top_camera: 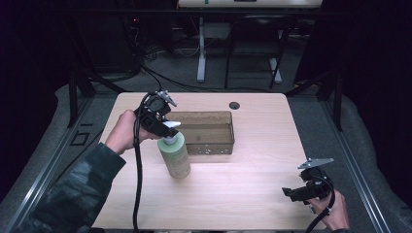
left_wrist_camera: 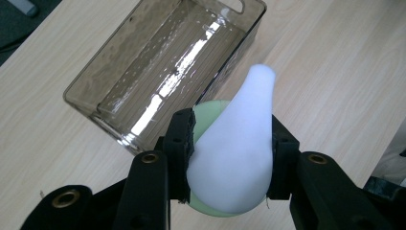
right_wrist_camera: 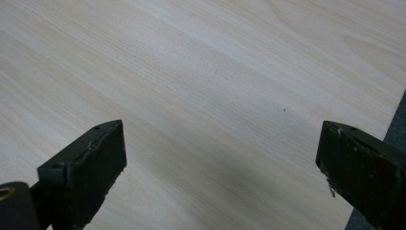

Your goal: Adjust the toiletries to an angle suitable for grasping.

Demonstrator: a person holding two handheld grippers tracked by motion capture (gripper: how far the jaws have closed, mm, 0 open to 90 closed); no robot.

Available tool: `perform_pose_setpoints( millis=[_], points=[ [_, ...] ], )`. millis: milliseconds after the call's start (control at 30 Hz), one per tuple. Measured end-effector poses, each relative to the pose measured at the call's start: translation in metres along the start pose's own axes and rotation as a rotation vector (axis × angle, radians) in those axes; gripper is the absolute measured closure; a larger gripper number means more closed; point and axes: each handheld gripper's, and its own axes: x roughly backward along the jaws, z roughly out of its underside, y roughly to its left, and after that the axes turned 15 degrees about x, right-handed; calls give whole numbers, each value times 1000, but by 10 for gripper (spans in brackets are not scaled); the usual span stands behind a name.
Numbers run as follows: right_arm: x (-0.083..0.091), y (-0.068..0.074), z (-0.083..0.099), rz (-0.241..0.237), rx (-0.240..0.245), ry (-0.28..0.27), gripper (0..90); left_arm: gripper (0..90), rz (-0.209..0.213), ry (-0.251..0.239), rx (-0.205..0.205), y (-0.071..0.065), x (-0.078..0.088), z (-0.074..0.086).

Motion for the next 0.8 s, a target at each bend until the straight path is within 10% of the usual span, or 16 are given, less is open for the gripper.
perform_pose_setpoints(
  millis=[400, 800],
  points=[
    [-1, -1, 0, -2, 2, 5, 26, 621, -35, -41, 27, 16, 6, 15],
    [0, -1, 0, -16, 6, 5, 28, 513, 36, -45, -75, 26, 9, 12]
  ],
)
